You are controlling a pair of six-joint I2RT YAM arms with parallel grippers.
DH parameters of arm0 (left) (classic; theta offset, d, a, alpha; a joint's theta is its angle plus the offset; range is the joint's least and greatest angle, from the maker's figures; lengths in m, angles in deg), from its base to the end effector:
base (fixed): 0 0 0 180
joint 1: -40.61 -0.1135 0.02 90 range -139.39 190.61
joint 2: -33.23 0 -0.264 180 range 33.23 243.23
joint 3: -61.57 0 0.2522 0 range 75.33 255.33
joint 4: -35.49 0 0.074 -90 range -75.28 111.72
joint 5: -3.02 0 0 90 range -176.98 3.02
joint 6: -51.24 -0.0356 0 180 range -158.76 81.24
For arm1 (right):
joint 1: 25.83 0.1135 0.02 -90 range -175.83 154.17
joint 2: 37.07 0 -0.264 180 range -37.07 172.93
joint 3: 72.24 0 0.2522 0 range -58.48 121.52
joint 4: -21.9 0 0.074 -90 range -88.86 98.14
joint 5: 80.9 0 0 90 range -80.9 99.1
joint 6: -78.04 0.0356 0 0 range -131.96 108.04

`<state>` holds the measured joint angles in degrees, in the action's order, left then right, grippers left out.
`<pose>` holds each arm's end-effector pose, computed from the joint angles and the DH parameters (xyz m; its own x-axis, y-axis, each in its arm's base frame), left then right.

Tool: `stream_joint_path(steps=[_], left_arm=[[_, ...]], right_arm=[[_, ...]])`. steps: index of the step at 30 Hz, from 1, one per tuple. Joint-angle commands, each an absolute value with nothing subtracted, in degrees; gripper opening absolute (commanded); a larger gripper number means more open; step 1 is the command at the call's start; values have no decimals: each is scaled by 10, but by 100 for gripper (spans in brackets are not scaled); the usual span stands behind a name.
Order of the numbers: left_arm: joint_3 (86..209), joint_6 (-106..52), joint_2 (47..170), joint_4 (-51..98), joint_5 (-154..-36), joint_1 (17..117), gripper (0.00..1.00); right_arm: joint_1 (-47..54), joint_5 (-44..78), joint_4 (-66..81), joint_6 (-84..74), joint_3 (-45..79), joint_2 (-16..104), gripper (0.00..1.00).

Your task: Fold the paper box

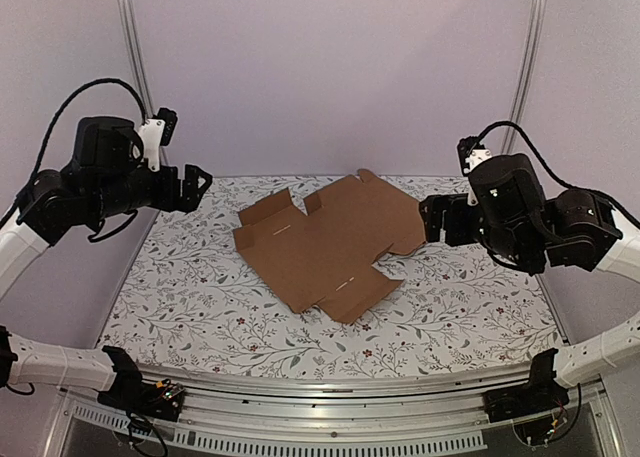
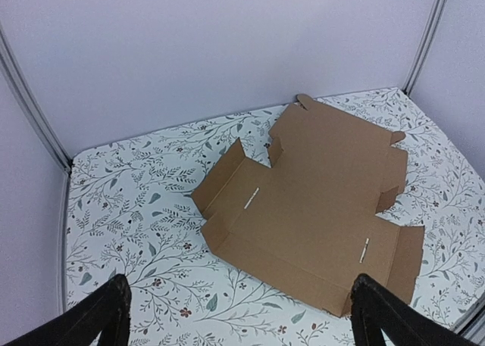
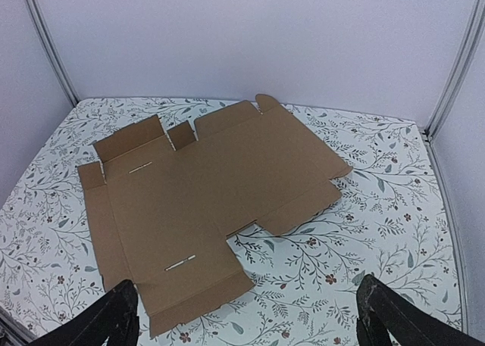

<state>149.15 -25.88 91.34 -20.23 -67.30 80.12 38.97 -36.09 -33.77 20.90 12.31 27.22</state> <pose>0.1593 -0.1158 0.4142 -0.4142 0.0695 -0.9075 0.2808 0.9582 -0.0547 0.1177 0.1909 0.3813 -0.4197 0.0063 -0.9077 -0.1950 0.9760 0.0969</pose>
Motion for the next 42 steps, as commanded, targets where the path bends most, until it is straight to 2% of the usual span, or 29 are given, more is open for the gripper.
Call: stream_joint_path(steps=[1,9,18,28,32,42], left_arm=[[1460,-254,910,-217,-691,810,100],[1409,-217,908,-185,-714,810,99],[1386,-197,915,-178,-727,810,100],[1367,-193,906,-178,-732,810,100],[1358,-189,893,-178,-736,810,100],[1357,-193,873,-194,-743,810,100]], right_arm=[[388,-389,-372,249,111,269,99],[388,-336,-370,256,50,255,99],[388,-278,-308,420,-51,278,98],[388,-217,-131,575,-80,395,96],[388,-227,-127,651,-65,445,95],[387,-236,-130,774,-35,549,85]])
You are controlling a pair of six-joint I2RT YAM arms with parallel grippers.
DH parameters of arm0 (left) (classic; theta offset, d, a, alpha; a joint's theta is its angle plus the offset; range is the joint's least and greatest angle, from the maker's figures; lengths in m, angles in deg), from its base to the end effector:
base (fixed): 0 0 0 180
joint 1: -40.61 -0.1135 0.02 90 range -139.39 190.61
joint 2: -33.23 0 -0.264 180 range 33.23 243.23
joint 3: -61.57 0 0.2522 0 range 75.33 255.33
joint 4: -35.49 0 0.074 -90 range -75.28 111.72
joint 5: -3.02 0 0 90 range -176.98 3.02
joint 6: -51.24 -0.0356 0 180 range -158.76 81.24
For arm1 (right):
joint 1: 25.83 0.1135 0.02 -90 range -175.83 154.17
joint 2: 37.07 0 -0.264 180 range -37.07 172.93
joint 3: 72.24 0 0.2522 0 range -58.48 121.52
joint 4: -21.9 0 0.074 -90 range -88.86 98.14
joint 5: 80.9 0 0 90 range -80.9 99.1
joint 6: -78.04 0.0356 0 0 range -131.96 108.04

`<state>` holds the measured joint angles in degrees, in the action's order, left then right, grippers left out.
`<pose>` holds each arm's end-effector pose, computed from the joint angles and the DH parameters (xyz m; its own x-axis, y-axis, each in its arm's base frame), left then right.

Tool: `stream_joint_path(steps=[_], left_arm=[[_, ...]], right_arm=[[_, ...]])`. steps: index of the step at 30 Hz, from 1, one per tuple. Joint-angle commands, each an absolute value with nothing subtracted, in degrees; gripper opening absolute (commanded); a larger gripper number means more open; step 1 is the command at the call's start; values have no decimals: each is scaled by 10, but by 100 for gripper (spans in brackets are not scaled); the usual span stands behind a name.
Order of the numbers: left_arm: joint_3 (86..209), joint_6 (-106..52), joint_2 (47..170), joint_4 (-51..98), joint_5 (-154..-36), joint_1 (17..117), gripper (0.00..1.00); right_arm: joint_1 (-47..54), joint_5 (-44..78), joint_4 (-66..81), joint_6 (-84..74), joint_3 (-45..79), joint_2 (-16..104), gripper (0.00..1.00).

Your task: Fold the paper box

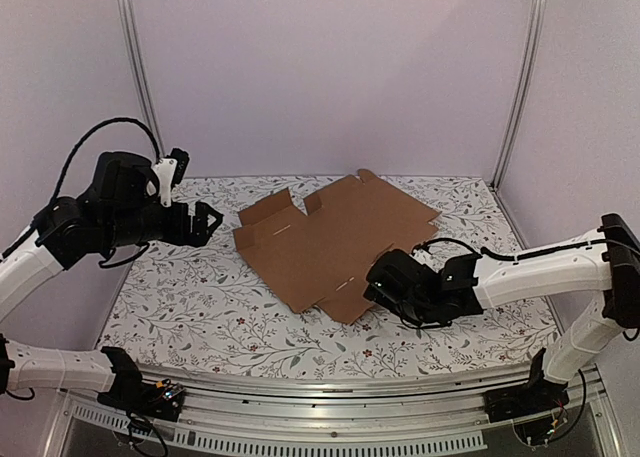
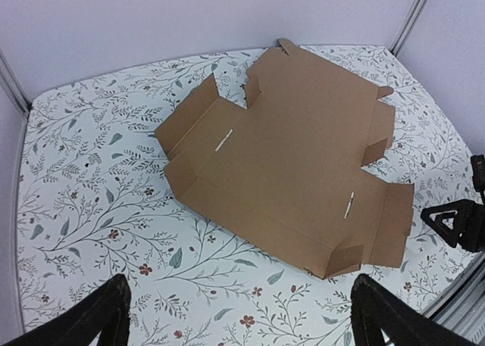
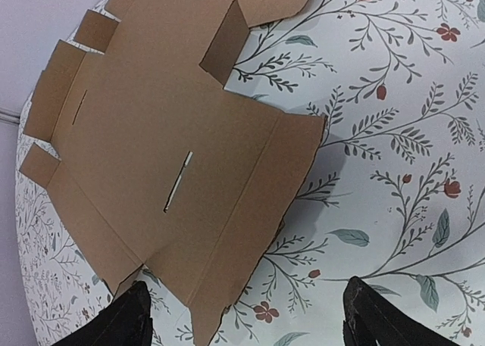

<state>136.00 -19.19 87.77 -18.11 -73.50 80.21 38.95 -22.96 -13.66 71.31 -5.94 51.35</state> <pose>0.1550 -0.1175 0.3541 -0.5605 0.0409 -0.8271 0.3000 0.9410 -0.1567 0.1458 0.2652 0.1944 -0.6835 0.5240 -0.5081 0.2819 0.8317 0.4784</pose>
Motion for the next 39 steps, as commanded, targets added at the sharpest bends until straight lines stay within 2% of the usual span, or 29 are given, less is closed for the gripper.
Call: stream_joint_path(steps=[1,17,27,36,39], left_arm=[[1358,-194,873,-197,-743,810,99],[1372,-202,874,-213,-740,810,100],[1374,-200,875,-217,-739,810,100],[1374,-195,876,-218,-737,810,100],[1375,-196,877,-218,-736,810,100]], right_arm=[[387,-236,-126,775,-32,559,84],[357,-191,-3,800,-48,632,51],[355,-186,20,815,-66,645,35],[354,-182,30,819,-78,653,30],[355,-184,34,819,-78,652,23]])
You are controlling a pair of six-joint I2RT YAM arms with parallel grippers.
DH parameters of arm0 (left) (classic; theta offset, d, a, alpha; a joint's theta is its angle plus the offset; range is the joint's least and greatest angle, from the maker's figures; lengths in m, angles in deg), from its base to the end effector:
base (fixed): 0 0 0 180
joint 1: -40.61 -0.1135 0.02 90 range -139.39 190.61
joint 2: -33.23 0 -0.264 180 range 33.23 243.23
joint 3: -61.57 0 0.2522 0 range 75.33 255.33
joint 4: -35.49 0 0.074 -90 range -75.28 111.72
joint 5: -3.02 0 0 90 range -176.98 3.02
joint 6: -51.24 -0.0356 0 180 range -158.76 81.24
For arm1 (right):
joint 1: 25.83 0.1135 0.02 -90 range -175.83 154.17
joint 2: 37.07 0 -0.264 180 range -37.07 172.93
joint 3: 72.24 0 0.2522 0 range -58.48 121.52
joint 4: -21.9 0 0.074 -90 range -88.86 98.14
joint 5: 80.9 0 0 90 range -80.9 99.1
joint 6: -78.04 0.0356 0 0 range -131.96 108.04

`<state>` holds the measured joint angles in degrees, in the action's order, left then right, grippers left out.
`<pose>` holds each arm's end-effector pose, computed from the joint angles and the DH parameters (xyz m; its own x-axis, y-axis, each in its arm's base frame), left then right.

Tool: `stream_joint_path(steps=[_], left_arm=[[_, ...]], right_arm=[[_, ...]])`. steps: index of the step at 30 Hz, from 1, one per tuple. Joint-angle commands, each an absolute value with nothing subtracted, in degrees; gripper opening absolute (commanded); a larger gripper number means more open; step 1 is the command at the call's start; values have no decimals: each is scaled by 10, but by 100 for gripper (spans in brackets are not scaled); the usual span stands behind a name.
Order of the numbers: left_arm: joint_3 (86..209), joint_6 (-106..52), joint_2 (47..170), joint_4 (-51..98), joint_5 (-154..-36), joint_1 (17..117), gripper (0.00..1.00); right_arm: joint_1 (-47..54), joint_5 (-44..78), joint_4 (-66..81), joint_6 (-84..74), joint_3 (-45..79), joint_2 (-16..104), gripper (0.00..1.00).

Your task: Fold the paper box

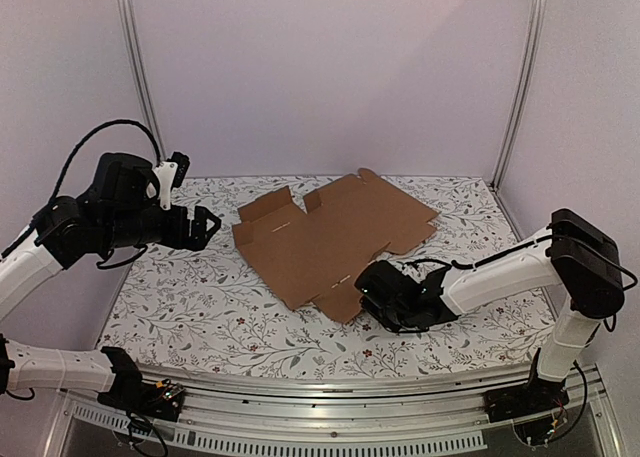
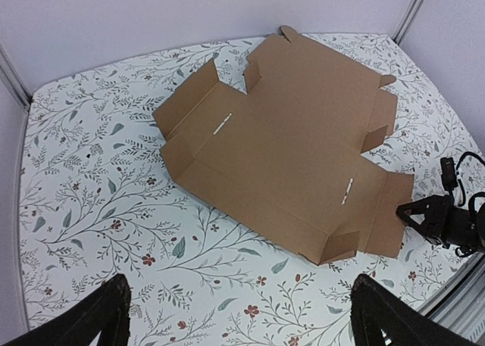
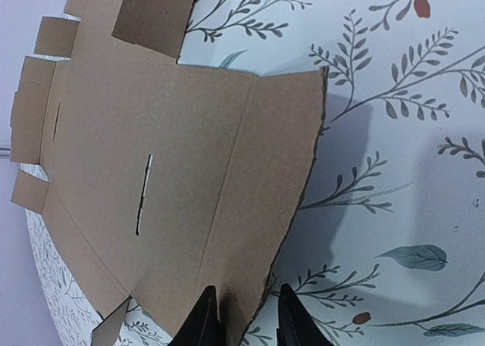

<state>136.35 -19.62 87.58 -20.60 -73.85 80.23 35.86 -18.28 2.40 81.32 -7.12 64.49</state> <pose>0.1521 -0.1154 0.3527 -0.5812 0.0667 -0.8110 0.3051 0.9418 -0.1413 0.1733 0.2871 0.1348 -0.6361 0.6885 -0.3483 0.4300 0.6911 0.5809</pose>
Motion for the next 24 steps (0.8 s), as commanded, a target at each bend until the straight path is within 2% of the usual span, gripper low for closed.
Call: stream_joint_path(steps=[1,6,16,24], left_arm=[[1375,-195,878,-218,-736,810,100],[1375,-196,877,-219,-734,810,100],[1394,-205,876,-236,-721,810,100],[1419,-216,880,-243,-712,811,99]], right_arm=[[354,-184,37,817,-78,652,20],[355,-189,47,807,-79,649,0],[354,-181,56,712,-104,591,0],[350,-98,51,559,-145,502,0]])
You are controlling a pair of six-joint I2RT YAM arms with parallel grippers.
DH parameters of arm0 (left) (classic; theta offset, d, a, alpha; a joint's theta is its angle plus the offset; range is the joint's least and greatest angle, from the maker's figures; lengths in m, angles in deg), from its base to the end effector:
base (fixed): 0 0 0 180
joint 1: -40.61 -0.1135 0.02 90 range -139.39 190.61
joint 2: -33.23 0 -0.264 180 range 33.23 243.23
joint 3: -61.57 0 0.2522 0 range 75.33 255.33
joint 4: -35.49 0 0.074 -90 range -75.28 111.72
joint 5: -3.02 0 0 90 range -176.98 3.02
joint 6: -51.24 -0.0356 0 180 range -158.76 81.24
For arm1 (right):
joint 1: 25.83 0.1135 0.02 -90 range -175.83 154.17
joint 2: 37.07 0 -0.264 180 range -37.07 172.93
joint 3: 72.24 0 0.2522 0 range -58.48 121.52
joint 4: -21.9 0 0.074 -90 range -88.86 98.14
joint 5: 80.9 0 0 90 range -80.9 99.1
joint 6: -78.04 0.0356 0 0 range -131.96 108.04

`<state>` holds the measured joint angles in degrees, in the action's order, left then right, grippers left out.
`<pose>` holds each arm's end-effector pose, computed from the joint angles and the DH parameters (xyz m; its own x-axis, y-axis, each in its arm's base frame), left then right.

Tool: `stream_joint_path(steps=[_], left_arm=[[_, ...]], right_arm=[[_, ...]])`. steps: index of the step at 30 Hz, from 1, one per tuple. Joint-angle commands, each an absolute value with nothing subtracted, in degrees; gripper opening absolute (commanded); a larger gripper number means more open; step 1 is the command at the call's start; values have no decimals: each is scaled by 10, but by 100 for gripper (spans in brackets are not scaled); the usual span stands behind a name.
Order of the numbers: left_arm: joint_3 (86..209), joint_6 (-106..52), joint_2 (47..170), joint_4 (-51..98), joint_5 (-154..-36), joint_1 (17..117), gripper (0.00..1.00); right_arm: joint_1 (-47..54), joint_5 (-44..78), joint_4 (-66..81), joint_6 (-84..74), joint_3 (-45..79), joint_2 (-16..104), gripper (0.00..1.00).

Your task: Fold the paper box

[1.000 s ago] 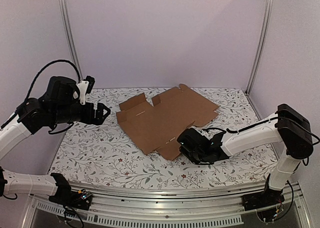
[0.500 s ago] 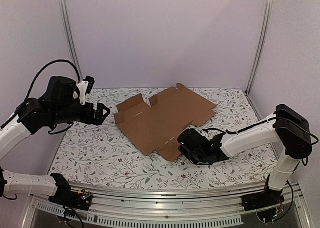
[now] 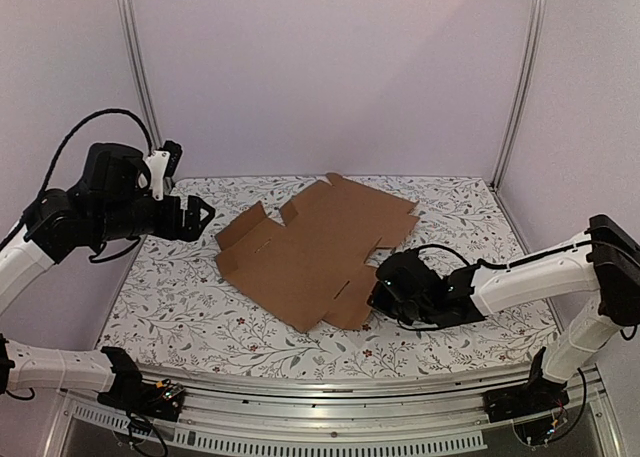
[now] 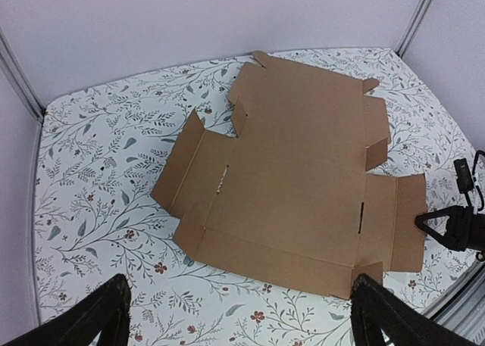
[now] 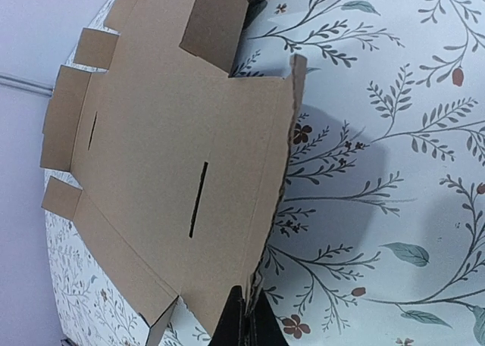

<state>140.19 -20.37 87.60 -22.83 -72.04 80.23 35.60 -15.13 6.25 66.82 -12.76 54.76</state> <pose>0.1491 -0.1115 0.3709 -0.5520 0.0612 -0.8316 0.2924 0.9482 -0.1243 0.1624 0.2677 0.1633 -0.7259 0.5373 -0.4294 0.2183 0.7720 0.5970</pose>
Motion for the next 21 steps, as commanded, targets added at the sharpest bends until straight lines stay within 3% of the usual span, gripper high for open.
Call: stream_joint_path(steps=[1,10,21], left_arm=[[1421,-217,881,-244,-711,810,100],[1435,-223,889,-244,-712,810,99],[1430,-220,889,-240,-729,810,100]], right_arm=[[348,-83,45,536,-147,495,0],[314,-14,-173,321,-48,445,0],[233,30,-392,74,170,554,0]])
